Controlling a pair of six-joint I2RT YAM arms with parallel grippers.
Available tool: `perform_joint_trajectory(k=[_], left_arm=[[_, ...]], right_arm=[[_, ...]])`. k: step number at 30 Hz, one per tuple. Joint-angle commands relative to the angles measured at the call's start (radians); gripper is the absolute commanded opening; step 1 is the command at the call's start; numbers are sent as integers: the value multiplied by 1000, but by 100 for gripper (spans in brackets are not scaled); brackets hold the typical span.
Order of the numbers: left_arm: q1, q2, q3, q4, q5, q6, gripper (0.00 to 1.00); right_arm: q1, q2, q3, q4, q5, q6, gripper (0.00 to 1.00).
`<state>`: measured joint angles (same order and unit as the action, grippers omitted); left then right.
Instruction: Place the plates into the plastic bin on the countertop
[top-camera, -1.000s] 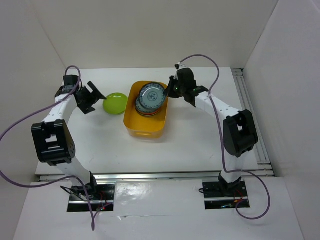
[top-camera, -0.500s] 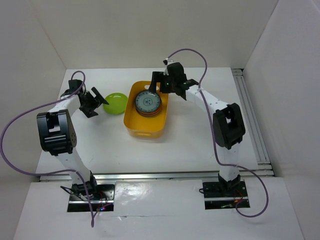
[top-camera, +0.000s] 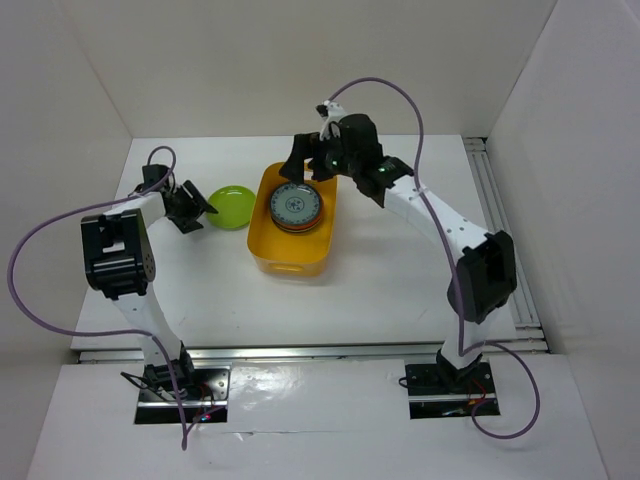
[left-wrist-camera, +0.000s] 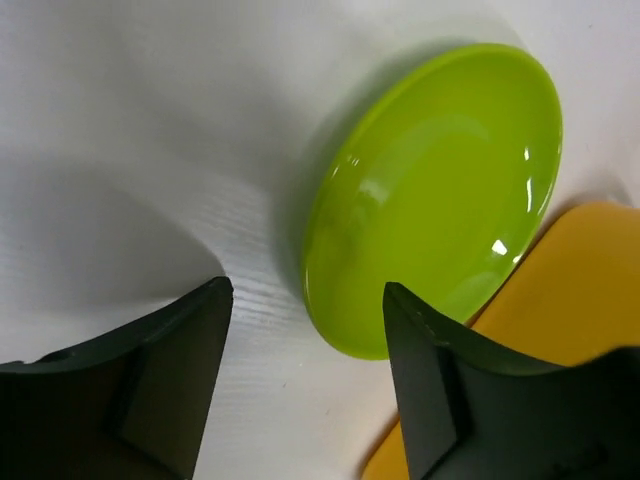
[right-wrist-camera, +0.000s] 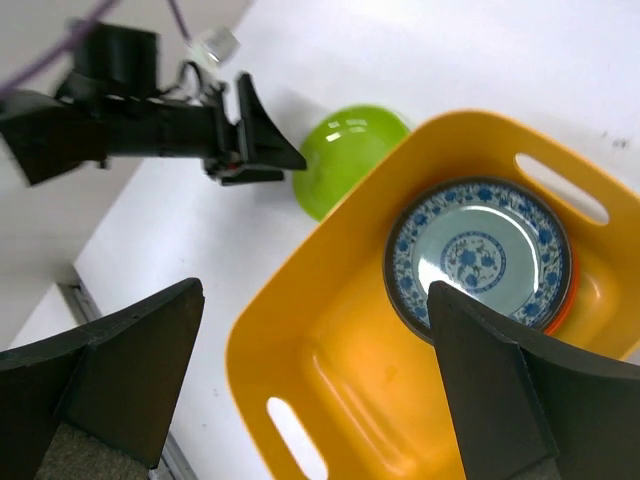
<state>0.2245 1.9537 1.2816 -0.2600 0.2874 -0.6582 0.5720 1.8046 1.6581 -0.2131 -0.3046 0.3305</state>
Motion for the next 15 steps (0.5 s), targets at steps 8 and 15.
perform_joint_trajectory(k=[8,15], left_arm=[[-24,99,-2,57,-14,6,46],[-24,134,45,24,-45,-3,0]], right_arm=[[-87,-221,-132,44,-21,-10,100],[-146,-298,-222,63,-33,19,100]])
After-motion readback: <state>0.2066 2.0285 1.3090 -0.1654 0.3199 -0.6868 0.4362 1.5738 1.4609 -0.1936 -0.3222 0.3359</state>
